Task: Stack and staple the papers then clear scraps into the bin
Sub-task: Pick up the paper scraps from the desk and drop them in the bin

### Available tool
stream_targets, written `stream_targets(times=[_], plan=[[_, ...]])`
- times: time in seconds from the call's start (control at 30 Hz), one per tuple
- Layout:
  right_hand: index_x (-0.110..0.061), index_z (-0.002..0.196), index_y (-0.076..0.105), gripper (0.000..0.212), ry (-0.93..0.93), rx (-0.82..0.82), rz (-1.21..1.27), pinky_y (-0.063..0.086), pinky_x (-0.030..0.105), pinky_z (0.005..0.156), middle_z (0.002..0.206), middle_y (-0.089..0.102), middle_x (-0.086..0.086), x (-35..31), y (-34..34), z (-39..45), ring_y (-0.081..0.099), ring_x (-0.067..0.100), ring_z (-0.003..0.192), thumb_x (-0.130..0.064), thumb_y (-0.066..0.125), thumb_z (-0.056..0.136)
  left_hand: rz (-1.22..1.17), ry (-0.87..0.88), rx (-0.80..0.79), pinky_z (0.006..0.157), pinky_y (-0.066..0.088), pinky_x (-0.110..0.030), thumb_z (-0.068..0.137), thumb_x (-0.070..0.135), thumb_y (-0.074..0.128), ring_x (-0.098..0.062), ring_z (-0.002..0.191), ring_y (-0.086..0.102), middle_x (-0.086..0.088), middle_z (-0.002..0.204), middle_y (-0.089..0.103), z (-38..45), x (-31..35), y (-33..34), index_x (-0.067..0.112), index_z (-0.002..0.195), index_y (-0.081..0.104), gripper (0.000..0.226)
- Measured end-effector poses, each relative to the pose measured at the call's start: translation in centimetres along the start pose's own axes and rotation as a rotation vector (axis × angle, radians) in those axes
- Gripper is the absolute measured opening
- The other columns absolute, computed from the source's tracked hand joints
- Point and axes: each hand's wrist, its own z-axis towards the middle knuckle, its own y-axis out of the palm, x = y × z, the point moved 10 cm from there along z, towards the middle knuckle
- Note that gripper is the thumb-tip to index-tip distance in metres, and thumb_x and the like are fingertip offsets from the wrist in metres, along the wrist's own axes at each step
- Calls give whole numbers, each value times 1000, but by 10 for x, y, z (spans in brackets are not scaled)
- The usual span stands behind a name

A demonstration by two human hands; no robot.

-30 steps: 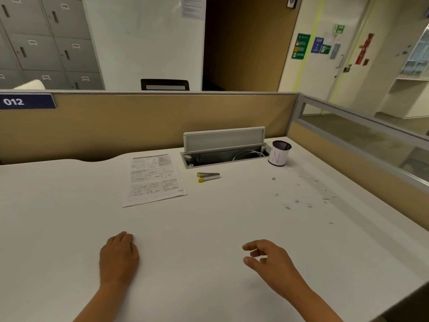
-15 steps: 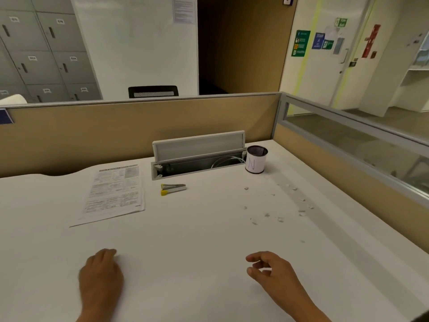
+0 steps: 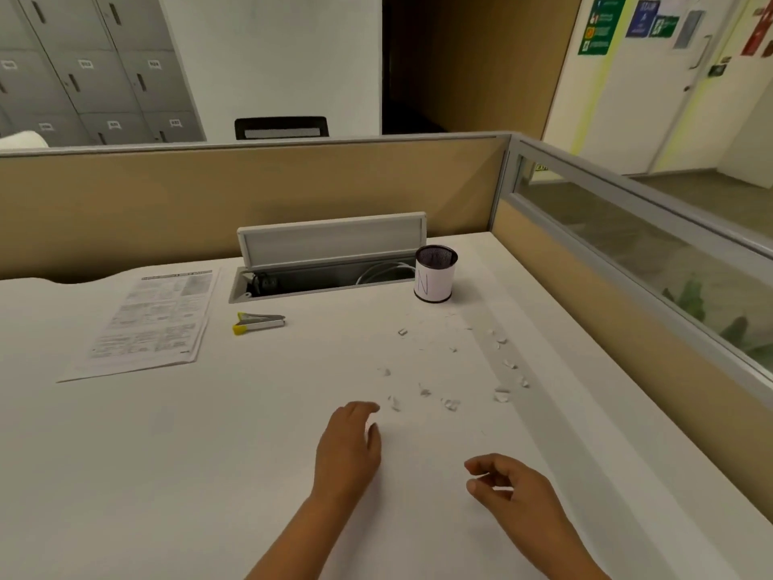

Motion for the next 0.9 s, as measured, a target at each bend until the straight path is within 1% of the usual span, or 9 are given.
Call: stream_targets(times=[0.13, 0.23, 0.3, 0.4, 0.53, 0.6, 0.7, 0.8, 0.9], plan=[[-33, 89, 67, 19, 30, 3, 18, 46, 8, 66, 95, 68, -15, 9, -5, 9, 62, -1, 89, -15, 68, 84, 24, -12, -130, 100, 32, -20, 92, 16, 47, -16, 126, 44, 1, 136, 51, 20, 9, 25, 16, 131, 49, 39], [-32, 91, 67, 18, 39, 20, 16, 45, 9, 68, 96, 68, -15, 8, -7, 9, 62, 1, 90, -15, 68, 84, 98, 16, -234, 102, 33, -25, 93, 13, 45, -21, 128, 41, -3, 139, 47, 31, 9, 43, 13, 135, 44, 43], [-29, 93, 68, 16, 61, 26, 10, 44, 9, 68, 96, 67, -15, 8, -9, 7, 61, 1, 90, -16, 67, 84, 157, 45, -264, 93, 41, -29, 92, 7, 41, -24, 121, 46, -4, 128, 53, 36, 8, 52, 10, 128, 53, 38], [-30, 93, 68, 16, 96, 63, -9, 43, 8, 69, 96, 68, -14, 10, -17, 8, 62, 2, 90, -16, 67, 84, 160, 64, -245, 76, 43, -31, 88, 1, 39, -20, 96, 50, -8, 105, 61, 46, 6, 64, 4, 102, 65, 29], [-31, 91, 67, 16, 131, 104, -26, 43, 8, 70, 95, 67, -14, 12, -18, 8, 61, 3, 89, -16, 67, 85, 180, 112, -258, 72, 40, -29, 88, 3, 42, -17, 83, 47, -9, 97, 61, 48, 5, 72, 3, 94, 66, 24], [-31, 92, 67, 16, 133, 107, -41, 43, 7, 69, 95, 66, -15, 10, -15, 6, 61, 2, 88, -17, 67, 85, 35, 42, -199, 70, 39, -25, 90, 6, 44, -19, 83, 53, -4, 92, 61, 49, 3, 61, 4, 92, 65, 21], [-31, 90, 66, 16, 141, 154, -41, 42, 7, 66, 94, 65, -17, 9, -23, 3, 61, 0, 87, -16, 66, 85, -306, -224, -146, 63, 42, -22, 84, 5, 53, -19, 74, 59, 1, 76, 62, 52, -9, 52, 8, 76, 62, 12], [-30, 91, 65, 15, 140, 196, -60, 41, 6, 65, 93, 64, -18, 10, -39, 4, 59, -2, 86, -16, 65, 86, -707, -464, -196, 67, 54, -29, 75, -4, 63, -25, 69, 66, -11, 69, 68, 45, -12, 59, 4, 62, 61, 15], [-25, 93, 64, 13, 116, 241, -100, 39, 4, 63, 89, 63, -15, 11, -57, 17, 57, -2, 81, -14, 64, 87, -916, -550, -233, 67, 58, -29, 74, -7, 67, -25, 64, 67, -16, 65, 67, 40, -8, 59, 0, 62, 61, 15]])
